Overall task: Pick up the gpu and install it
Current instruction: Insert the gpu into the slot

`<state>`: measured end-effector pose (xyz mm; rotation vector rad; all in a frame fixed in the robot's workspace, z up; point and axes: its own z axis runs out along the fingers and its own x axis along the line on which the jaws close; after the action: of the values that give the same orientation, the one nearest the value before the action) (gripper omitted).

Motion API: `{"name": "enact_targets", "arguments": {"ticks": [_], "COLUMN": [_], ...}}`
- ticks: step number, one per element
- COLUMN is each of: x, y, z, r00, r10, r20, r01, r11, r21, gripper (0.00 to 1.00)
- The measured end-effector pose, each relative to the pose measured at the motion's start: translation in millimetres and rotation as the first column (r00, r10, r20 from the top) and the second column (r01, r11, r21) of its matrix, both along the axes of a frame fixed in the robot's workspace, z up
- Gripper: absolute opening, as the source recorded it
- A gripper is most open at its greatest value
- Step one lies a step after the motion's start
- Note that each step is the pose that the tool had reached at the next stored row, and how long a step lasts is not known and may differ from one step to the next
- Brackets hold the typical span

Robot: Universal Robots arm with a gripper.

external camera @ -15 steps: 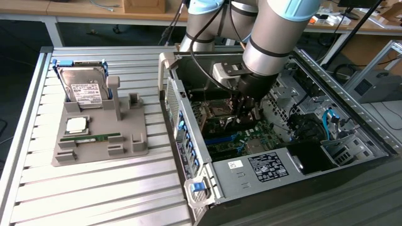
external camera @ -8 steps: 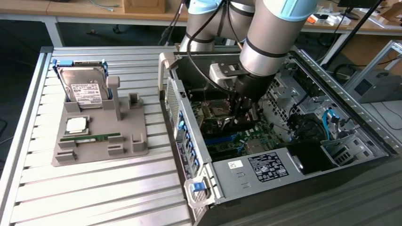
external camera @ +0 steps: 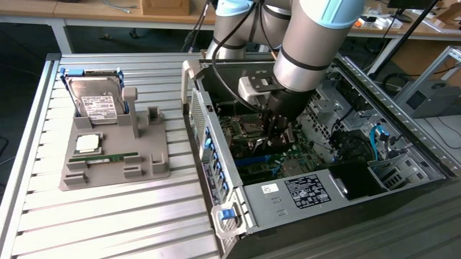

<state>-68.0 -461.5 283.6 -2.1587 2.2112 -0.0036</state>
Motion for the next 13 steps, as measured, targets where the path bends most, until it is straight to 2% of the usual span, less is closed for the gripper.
{"name": "enact_targets", "arguments": {"ticks": [13], "x": [-11.0], "y": [-0.4], "z": [-4.2], "r00": [1.0], "r10": [0.0], "r20": [0.0], "r01": [0.0], "r11": [1.0], "r21": [-0.0006], "gripper": [0.27]}}
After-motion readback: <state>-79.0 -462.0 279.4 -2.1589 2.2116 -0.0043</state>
